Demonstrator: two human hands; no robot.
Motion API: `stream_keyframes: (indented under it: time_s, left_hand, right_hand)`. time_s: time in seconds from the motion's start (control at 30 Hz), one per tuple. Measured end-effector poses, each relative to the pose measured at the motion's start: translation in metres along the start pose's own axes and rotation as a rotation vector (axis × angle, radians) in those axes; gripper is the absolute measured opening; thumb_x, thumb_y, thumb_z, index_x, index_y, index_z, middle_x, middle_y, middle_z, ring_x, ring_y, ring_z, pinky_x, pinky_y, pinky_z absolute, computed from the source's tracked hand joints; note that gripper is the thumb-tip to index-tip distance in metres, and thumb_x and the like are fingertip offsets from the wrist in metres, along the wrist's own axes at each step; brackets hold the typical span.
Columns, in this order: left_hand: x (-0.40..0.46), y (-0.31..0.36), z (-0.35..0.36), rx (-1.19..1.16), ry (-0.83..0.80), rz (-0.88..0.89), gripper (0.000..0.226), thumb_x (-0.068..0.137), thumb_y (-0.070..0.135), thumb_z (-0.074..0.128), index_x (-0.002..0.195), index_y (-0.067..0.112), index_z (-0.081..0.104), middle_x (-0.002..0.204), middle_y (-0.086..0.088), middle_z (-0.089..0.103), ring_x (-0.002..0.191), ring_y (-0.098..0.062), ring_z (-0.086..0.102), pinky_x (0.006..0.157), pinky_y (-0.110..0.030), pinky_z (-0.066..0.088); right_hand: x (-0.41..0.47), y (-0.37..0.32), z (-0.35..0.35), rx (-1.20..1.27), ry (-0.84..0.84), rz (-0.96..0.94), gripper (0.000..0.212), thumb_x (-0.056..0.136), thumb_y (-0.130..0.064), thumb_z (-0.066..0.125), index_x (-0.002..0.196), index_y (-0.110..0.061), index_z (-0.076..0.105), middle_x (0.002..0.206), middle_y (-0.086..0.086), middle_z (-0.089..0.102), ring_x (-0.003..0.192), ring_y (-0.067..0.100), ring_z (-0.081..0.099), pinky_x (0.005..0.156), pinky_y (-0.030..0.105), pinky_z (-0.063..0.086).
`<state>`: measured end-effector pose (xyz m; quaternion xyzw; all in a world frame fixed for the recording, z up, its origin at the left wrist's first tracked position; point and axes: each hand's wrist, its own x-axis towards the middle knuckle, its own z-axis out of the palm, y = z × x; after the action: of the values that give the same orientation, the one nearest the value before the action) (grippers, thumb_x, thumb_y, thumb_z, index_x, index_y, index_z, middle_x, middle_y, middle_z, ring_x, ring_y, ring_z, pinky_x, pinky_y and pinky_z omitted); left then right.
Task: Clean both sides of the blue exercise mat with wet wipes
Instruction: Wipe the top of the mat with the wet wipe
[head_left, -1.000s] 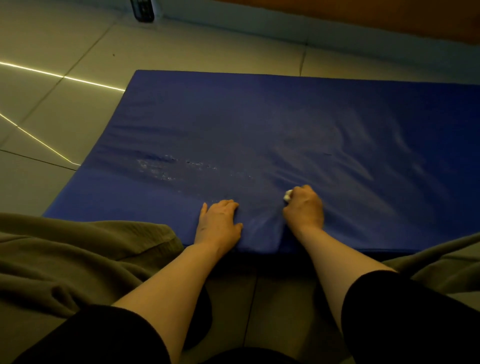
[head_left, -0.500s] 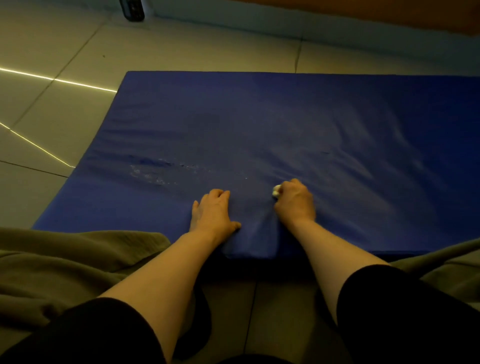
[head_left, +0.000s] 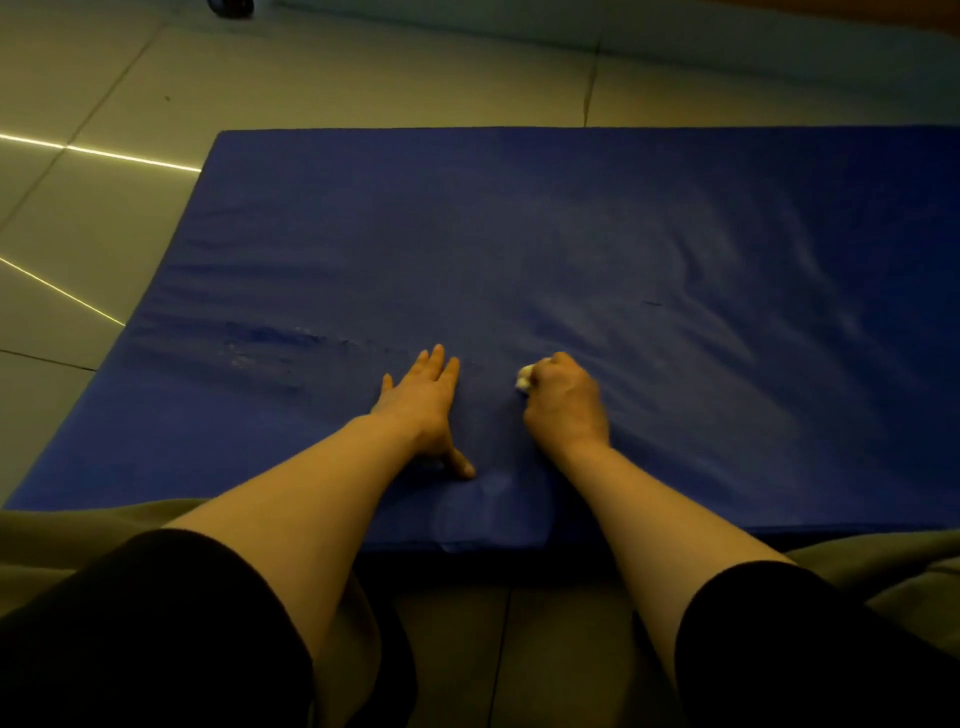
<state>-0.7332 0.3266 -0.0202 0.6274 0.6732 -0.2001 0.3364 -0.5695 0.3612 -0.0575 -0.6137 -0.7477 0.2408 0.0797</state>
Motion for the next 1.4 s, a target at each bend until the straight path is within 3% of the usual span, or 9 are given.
stream_keyframes:
  time_s: [0.13, 0.2, 0.37, 0.6, 0.7, 0.83, 1.13, 1.3, 1.4]
  left_hand:
    - [0.008, 0.001, 0.007, 0.058, -0.06, 0.019, 0.133, 0.068, 0.055, 0.079, 0.152, 0.013, -0.016, 0.159, -0.003, -0.023, 0.147, -0.022, -0.017, 0.117, -0.06, 0.002]
    - [0.009, 0.003, 0.01, 0.079, -0.065, 0.016, 0.133, 0.068, 0.056, 0.078, 0.152, 0.012, -0.016, 0.159, -0.004, -0.023, 0.147, -0.023, -0.017, 0.117, -0.06, 0.002]
    - [0.011, 0.005, 0.011, 0.075, -0.063, -0.001, 0.133, 0.068, 0.052, 0.08, 0.152, 0.013, -0.015, 0.16, -0.004, -0.021, 0.148, -0.022, -0.016, 0.117, -0.058, 0.003]
    - [0.013, 0.006, 0.015, 0.102, -0.039, -0.011, 0.135, 0.066, 0.057, 0.079, 0.152, 0.014, -0.014, 0.16, -0.004, -0.021, 0.148, -0.023, -0.014, 0.117, -0.059, 0.003]
    - [0.014, 0.005, 0.017, 0.106, -0.03, -0.004, 0.135, 0.065, 0.057, 0.08, 0.152, 0.014, -0.014, 0.16, -0.004, -0.02, 0.148, -0.022, -0.014, 0.117, -0.058, 0.002]
    - [0.015, 0.005, 0.015, 0.079, -0.036, -0.005, 0.136, 0.064, 0.054, 0.082, 0.153, 0.015, -0.013, 0.16, -0.003, -0.019, 0.148, -0.022, -0.014, 0.118, -0.058, 0.002]
    - [0.016, 0.003, 0.017, 0.094, -0.024, 0.005, 0.135, 0.064, 0.058, 0.08, 0.153, 0.016, -0.013, 0.16, -0.002, -0.019, 0.148, -0.021, -0.013, 0.118, -0.057, 0.001]
    - [0.015, 0.002, 0.016, 0.068, -0.023, 0.011, 0.135, 0.064, 0.055, 0.081, 0.153, 0.016, -0.012, 0.16, -0.003, -0.019, 0.148, -0.021, -0.014, 0.118, -0.056, -0.001]
    - [0.015, 0.001, 0.014, 0.061, -0.024, 0.014, 0.135, 0.063, 0.055, 0.082, 0.153, 0.016, -0.011, 0.16, -0.002, -0.018, 0.148, -0.021, -0.013, 0.118, -0.056, 0.0]
  right_hand:
    - [0.01, 0.019, -0.009, -0.054, 0.127, 0.193, 0.016, 0.086, -0.003, 0.052, 0.096, -0.001, 0.063, 0.109, 0.018, 0.053, 0.096, 0.037, 0.055, 0.077, 0.037, 0.043]
    - [0.006, 0.003, 0.004, -0.016, 0.137, 0.133, 0.014, 0.087, -0.003, 0.05, 0.094, 0.001, 0.062, 0.107, 0.019, 0.053, 0.095, 0.038, 0.054, 0.078, 0.038, 0.042]
    - [-0.001, -0.027, 0.031, 0.017, -0.077, -0.178, 0.015, 0.087, -0.008, 0.052, 0.097, -0.006, 0.063, 0.106, 0.012, 0.054, 0.096, 0.029, 0.054, 0.078, 0.031, 0.041]
    - [0.037, 0.021, 0.002, -0.006, 0.154, 0.189, 0.016, 0.087, -0.004, 0.052, 0.098, 0.0, 0.062, 0.109, 0.019, 0.054, 0.096, 0.038, 0.054, 0.078, 0.038, 0.042]
    - [0.028, -0.006, 0.02, 0.066, 0.155, 0.082, 0.014, 0.089, -0.005, 0.05, 0.097, 0.001, 0.061, 0.107, 0.019, 0.055, 0.096, 0.036, 0.054, 0.079, 0.036, 0.042]
    - [0.022, -0.03, 0.039, 0.065, -0.037, -0.135, 0.016, 0.092, -0.013, 0.051, 0.101, -0.004, 0.061, 0.11, 0.013, 0.054, 0.1, 0.028, 0.053, 0.08, 0.029, 0.04]
    - [0.05, 0.002, 0.017, 0.06, 0.213, 0.166, 0.014, 0.089, -0.003, 0.049, 0.098, 0.0, 0.06, 0.109, 0.019, 0.053, 0.095, 0.037, 0.054, 0.077, 0.037, 0.041]
    - [0.042, -0.031, 0.042, 0.159, -0.023, -0.097, 0.019, 0.09, -0.011, 0.055, 0.106, -0.004, 0.062, 0.118, 0.013, 0.053, 0.101, 0.029, 0.056, 0.084, 0.031, 0.045]
    - [0.057, -0.021, 0.031, 0.141, -0.045, -0.08, 0.017, 0.088, -0.012, 0.058, 0.103, -0.008, 0.065, 0.114, 0.011, 0.057, 0.103, 0.028, 0.057, 0.081, 0.028, 0.044]
